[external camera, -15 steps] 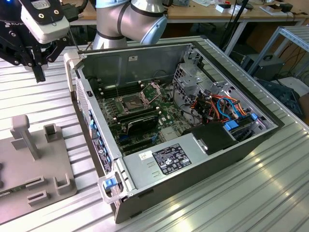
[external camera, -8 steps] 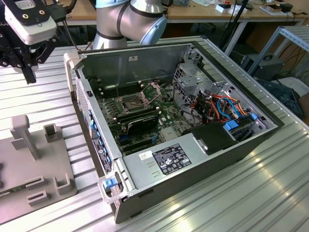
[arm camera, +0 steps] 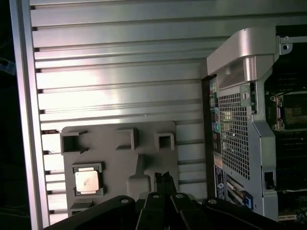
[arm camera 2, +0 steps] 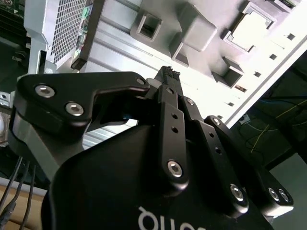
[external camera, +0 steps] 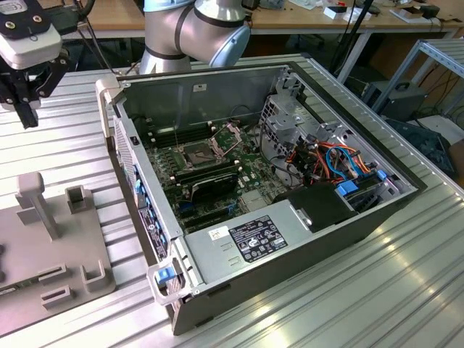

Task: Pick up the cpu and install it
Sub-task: 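Reach for the cpu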

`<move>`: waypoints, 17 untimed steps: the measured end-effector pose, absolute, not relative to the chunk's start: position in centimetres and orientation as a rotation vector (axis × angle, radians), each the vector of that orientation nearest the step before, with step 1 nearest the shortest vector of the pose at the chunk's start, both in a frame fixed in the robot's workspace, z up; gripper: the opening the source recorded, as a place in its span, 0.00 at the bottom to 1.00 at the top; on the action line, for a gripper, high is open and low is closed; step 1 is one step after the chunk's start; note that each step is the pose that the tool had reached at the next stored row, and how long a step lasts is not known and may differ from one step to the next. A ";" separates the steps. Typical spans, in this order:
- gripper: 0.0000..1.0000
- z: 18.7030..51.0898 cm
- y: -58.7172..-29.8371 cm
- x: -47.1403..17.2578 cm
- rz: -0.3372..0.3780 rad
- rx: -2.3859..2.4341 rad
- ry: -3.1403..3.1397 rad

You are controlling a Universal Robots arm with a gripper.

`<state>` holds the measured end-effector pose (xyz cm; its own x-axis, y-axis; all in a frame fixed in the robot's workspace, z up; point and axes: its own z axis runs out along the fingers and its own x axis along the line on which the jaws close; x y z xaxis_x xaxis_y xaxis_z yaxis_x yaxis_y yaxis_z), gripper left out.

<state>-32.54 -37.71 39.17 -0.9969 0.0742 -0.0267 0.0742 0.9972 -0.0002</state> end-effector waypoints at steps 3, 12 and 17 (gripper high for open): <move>0.11 39.1 -37.7 -34.1 -0.002 0.116 3.113; 0.11 39.0 -37.7 -37.1 -0.002 0.116 3.113; 0.11 38.7 -37.7 -38.2 -0.002 0.116 3.113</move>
